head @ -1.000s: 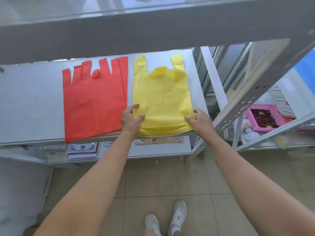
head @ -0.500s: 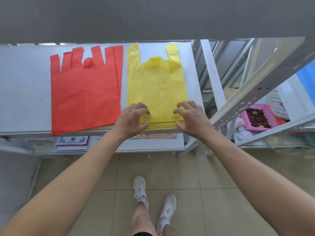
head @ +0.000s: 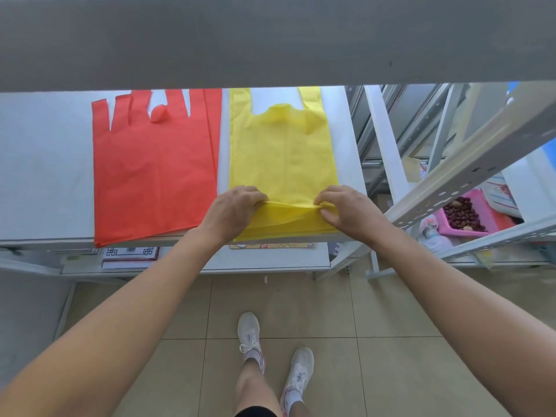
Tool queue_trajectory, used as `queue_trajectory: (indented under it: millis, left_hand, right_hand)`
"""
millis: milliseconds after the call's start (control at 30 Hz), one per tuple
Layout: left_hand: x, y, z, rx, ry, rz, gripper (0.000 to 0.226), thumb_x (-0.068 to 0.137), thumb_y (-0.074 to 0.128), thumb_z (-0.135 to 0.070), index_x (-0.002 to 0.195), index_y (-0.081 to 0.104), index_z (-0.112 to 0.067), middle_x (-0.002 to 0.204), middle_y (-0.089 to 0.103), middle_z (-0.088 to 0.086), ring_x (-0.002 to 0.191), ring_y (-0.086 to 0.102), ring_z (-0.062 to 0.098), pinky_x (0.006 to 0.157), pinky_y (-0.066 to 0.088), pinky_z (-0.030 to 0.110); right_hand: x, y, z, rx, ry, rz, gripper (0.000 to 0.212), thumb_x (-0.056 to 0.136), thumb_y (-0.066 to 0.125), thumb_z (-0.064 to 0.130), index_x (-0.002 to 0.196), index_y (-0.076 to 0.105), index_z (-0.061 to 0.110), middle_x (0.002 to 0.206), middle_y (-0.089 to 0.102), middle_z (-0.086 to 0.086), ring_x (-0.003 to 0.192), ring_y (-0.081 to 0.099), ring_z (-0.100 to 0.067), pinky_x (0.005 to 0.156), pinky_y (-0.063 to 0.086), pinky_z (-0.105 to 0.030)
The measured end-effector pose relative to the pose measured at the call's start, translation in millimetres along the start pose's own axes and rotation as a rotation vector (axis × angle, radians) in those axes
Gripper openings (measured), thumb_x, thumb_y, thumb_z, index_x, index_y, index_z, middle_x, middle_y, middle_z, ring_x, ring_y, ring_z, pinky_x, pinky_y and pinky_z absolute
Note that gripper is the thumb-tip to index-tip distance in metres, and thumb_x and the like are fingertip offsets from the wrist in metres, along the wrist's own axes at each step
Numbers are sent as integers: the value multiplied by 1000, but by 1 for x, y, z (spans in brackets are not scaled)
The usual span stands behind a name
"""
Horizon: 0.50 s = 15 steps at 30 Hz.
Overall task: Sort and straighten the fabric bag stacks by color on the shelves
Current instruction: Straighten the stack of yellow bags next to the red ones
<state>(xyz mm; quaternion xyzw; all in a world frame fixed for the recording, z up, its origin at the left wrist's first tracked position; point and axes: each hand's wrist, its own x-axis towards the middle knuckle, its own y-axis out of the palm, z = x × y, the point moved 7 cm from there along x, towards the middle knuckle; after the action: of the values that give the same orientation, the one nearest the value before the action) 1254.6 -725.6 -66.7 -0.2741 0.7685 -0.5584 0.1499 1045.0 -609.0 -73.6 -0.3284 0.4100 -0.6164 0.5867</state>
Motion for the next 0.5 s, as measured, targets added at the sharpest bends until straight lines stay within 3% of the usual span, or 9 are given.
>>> queue_trajectory:
  millis: [67, 267, 500]
  left_hand:
    - [-4, -4, 4, -46, -21, -22, 24, 106, 56, -21, 119, 76, -19, 113, 75, 1, 104, 66, 28, 72, 41, 33]
    - [-20, -2, -3, 9, 141, -81, 21, 100, 67, -9, 118, 77, -10, 118, 76, 2, 107, 69, 30, 77, 58, 40]
    - [-37, 10, -6, 136, 187, -141, 25, 98, 66, -9, 122, 73, -12, 128, 72, 5, 113, 64, 31, 80, 55, 47]
  right_hand:
    - [-2, -4, -7, 90, 29, -21, 17, 99, 67, 33, 113, 74, 26, 120, 69, 12, 113, 63, -13, 95, 53, -37]
    - [-19, -3, -12, 18, 5, -134, 12, 94, 72, 14, 104, 74, 21, 116, 72, 6, 114, 61, -20, 94, 53, -44]
    - [-32, 3, -11, 10, -27, -201, 13, 90, 75, 10, 95, 70, 20, 122, 71, 2, 119, 60, -22, 96, 52, -47]
